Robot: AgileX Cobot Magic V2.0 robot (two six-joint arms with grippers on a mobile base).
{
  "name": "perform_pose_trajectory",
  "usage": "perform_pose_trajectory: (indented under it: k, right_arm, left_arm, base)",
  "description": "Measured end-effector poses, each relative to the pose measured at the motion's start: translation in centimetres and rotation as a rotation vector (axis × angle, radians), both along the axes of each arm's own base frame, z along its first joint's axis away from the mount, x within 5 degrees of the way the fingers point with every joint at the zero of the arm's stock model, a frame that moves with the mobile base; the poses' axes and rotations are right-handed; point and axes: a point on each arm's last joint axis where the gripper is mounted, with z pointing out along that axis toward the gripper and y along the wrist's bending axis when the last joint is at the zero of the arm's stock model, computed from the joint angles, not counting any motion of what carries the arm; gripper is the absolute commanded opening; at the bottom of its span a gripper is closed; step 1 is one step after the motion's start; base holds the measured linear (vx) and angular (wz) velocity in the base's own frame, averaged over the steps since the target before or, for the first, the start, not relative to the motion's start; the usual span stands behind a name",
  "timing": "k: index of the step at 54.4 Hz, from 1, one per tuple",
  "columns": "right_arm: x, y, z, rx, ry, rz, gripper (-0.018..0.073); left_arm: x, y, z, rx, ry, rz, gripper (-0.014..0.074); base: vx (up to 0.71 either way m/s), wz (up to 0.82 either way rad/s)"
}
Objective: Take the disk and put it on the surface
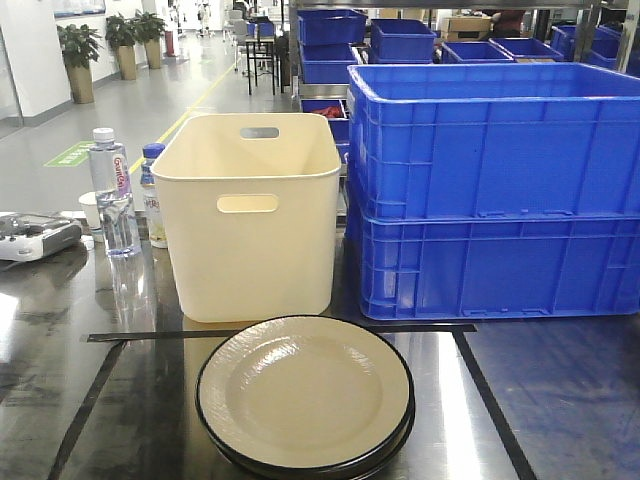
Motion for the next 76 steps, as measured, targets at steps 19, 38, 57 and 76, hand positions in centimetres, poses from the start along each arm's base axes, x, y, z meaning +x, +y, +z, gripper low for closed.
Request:
perform_pose_trajectory:
  k: [19, 38, 57, 76]
  right_arm:
    - [0.0, 0.0, 0.0, 0.0, 0.001, 0.0, -0.0009]
    - [0.0, 0.0, 0.0, 0.0, 0.001, 0.0, -0.0009]
    - [-0.3, 1.0, 0.2, 0.002, -0.019, 0.086, -0.0009]
    - [-0.3, 1.3, 0.2, 0.002, -0.019, 0.112, -0.0009]
  left_arm:
    - [1.1, 0.2, -8.9, 0.013, -0.046, 0.022, 0.0001]
    - [1.1, 0.3, -8.8, 0.061, -0.078, 0.025, 0.0001]
    - [1.1, 0.3, -8.8, 0.061, -0.078, 0.025, 0.0001]
    - [1.1, 0.3, -8.8, 0.063, -0.078, 0.025, 0.0001]
  base:
    - [0.0, 0.0]
    - [0.0, 0.0]
    - [0.0, 0.0]
    - [0.0, 0.0]
